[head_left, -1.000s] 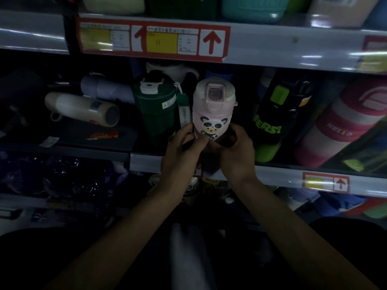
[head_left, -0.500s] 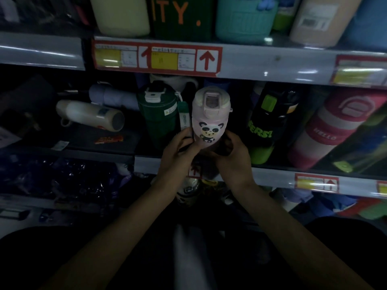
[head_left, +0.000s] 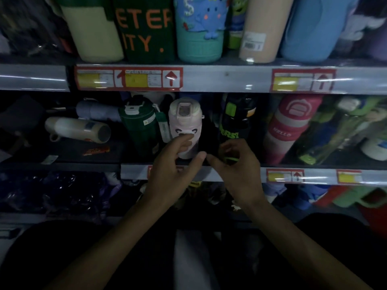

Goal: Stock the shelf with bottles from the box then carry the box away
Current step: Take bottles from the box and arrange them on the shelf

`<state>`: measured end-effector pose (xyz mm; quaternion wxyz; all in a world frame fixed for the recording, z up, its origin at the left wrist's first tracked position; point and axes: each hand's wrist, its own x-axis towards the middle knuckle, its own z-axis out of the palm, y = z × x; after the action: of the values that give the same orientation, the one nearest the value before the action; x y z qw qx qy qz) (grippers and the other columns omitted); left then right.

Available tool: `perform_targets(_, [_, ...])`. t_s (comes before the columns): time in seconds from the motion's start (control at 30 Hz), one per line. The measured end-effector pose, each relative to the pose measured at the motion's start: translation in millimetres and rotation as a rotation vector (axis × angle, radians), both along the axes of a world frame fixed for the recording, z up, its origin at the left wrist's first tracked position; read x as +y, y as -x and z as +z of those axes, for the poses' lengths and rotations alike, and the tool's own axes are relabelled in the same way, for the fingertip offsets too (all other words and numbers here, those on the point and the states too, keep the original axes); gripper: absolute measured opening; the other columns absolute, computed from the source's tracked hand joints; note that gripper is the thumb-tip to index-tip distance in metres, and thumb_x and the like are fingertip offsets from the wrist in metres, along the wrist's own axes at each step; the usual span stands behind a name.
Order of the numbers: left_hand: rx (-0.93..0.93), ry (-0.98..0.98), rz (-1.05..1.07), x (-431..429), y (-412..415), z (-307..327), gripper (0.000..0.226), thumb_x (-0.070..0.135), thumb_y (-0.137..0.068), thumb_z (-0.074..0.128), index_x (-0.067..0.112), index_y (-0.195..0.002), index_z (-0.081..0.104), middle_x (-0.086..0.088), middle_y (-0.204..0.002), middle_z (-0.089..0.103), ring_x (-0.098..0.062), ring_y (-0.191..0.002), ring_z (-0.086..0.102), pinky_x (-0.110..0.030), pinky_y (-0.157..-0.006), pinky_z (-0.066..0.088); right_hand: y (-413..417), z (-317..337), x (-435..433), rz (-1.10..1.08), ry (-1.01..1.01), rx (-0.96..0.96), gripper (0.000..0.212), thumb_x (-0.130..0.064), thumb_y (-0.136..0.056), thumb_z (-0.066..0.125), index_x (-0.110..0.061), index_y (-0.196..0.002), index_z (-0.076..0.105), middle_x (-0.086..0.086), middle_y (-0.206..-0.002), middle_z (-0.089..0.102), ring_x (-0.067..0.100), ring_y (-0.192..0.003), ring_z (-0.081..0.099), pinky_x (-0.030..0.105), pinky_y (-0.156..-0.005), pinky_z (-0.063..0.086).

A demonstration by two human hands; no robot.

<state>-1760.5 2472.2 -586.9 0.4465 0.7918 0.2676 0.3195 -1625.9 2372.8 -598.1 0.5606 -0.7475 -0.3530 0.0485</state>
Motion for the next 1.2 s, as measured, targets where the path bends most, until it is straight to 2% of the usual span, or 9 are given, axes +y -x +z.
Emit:
perform_targets(0.17, [0.035,0.005,-0.05,-13.4,-37.0,-7.6,0.063,0.069,-0.088,0.057,0.045,-0.145,0.044,0.025,-0.142,0.05,0.003,-0.129,0.048,-0.036,-0.106,0.046,-26.0,5.1,-13.2,-0.174,-0.103,-0.062,0.041,-0.029,-0.079,0.086,-0.018,-0.093,0.049,0.003,-0.089,0.055,0.022,-0.083,0.056,0.038,-0.07,0.049])
perform_targets(0.4, [-0.01,0.072,-0.107,-16.6,-65.2,-16.8,0.074,0.068,-0.085,0.064,0.045,-0.15,0.037,0.021,-0.149,0.045,0.0,-0.133,0.048,-0.034,-0.109,0.046,-51.2,2.6,-13.4,-0.16,-0.013,0.018,0.075,-0.03,-0.075,0.09,-0.017,-0.137,0.049,-0.003,-0.118,0.059,0.007,-0.107,0.058,0.017,-0.083,0.048])
perform_targets(0.5, [-0.037,0.191,-0.101,-15.2,-73.1,-16.5,0.083,0.062,-0.079,0.066,0.043,-0.153,0.035,0.016,-0.153,0.043,0.0,-0.132,0.047,-0.034,-0.109,0.046,-60.9,0.4,-10.6,-0.1,-0.032,0.077,0.067,-0.023,-0.077,0.089,-0.024,-0.13,0.048,-0.018,-0.109,0.058,-0.016,-0.096,0.056,0.001,-0.077,0.043])
perform_targets(0.57, [-0.079,0.275,-0.109,-15.3,-77.8,-15.2,0.085,0.06,-0.078,0.066,0.041,-0.155,0.033,0.013,-0.154,0.043,0.0,-0.132,0.047,-0.034,-0.11,0.045,-65.1,-2.3,-5.5,-0.074,-0.026,0.109,0.064,-0.019,-0.078,0.087,-0.022,-0.132,0.052,-0.017,-0.111,0.062,-0.01,-0.1,0.059,0.006,-0.083,0.048])
perform_targets(0.73, [-0.149,0.338,-0.164,-15.8,-87.6,-13.3,0.083,0.056,-0.081,0.064,0.035,-0.155,0.035,0.013,-0.149,0.051,0.0,-0.131,0.053,-0.025,-0.107,0.048,-68.7,-9.7,11.1,-0.081,-0.021,0.138,0.072,-0.039,-0.068,0.079,-0.021,-0.134,0.055,-0.003,-0.123,0.068,0.019,-0.117,0.063,0.045,-0.095,0.056])
perform_targets(0.83, [-0.181,0.36,-0.159,-16.6,-93.6,-11.3,0.058,0.043,-0.09,0.062,0.035,-0.146,0.046,0.024,-0.127,0.063,0.011,-0.116,0.059,-0.013,-0.097,0.05,-68.5,-7.2,13.2,-0.09,-0.018,0.121,0.074,-0.048,-0.065,0.078,-0.02,-0.13,0.057,-0.003,-0.119,0.069,0.021,-0.115,0.063,0.046,-0.093,0.056])
perform_targets(0.93, [-0.19,0.412,-0.163,-17.3,-95.8,-10.2,0.039,0.028,-0.099,0.057,0.038,-0.136,0.048,0.044,-0.103,0.062,0.023,-0.102,0.058,-0.004,-0.085,0.047,-67.5,-5.4,11.4,-0.078,-0.019,0.162,0.063,-0.029,-0.076,0.086,-0.015,-0.13,0.058,-0.002,-0.119,0.071,0.016,-0.111,0.067,0.044,-0.093,0.057])
perform_targets(1.03, [-0.222,0.419,-0.154,-17.5,-92.4,-7.4,0.055,0.039,-0.092,0.058,0.03,-0.145,0.047,0.043,-0.107,0.059,0.025,-0.101,0.056,-0.001,-0.082,0.045,-64.3,-3.9,10.4,-0.085,-0.029,0.156,0.064,-0.028,-0.077,0.086,-0.016,-0.133,0.058,-0.003,-0.123,0.07,0.014,-0.113,0.066,0.04,-0.095,0.057])
perform_targets(1.2, [-0.224,0.375,-0.132,-22.5,-85.1,-11.1,0.037,0.028,-0.096,0.059,0.035,-0.131,0.053,0.04,-0.106,0.066,0.015,-0.108,0.061,-0.008,-0.09,0.048,-60.2,-2.7,8.6,-0.078,-0.035,0.132,0.067,-0.028,-0.077,0.087,-0.016,-0.135,0.055,-0.003,-0.124,0.069,0.015,-0.113,0.066,0.042,-0.094,0.057])
